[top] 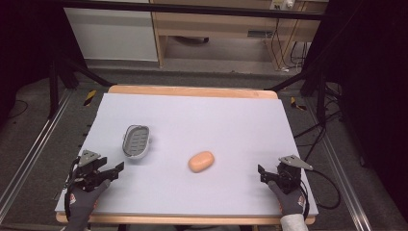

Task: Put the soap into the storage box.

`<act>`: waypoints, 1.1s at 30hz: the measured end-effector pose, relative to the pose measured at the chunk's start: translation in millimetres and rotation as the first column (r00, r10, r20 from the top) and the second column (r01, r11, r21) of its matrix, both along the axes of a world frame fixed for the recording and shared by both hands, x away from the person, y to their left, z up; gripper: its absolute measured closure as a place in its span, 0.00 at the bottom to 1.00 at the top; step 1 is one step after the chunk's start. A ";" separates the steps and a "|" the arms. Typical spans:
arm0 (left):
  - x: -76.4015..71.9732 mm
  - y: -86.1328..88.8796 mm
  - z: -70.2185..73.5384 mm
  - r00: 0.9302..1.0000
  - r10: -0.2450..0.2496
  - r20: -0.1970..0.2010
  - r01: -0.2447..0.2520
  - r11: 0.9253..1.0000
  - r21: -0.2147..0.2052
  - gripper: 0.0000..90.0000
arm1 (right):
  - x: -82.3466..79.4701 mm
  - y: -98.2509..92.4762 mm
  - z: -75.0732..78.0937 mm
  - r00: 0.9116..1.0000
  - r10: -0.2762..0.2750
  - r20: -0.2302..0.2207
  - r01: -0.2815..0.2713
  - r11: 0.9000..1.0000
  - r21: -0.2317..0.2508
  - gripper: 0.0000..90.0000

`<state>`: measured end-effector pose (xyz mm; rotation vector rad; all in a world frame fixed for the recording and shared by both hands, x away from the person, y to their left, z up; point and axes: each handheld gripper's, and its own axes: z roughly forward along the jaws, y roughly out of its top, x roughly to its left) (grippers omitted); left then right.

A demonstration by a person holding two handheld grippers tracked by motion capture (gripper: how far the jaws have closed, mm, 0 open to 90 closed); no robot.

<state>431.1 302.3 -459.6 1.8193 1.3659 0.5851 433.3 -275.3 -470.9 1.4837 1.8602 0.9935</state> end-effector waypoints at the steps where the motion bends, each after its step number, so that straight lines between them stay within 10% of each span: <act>1: -0.3 -1.4 0.4 1.000 0.004 0.003 -0.004 1.000 -0.008 0.32 | -0.1 -0.3 -0.3 1.000 -0.001 0.002 0.001 1.000 -0.004 0.09; 33: -7.9 -47.1 15.8 0.990 -0.137 0.032 0.137 0.991 0.012 0.32 | 0.3 5.1 -0.3 1.000 0.017 -0.016 -0.017 1.000 -0.010 0.08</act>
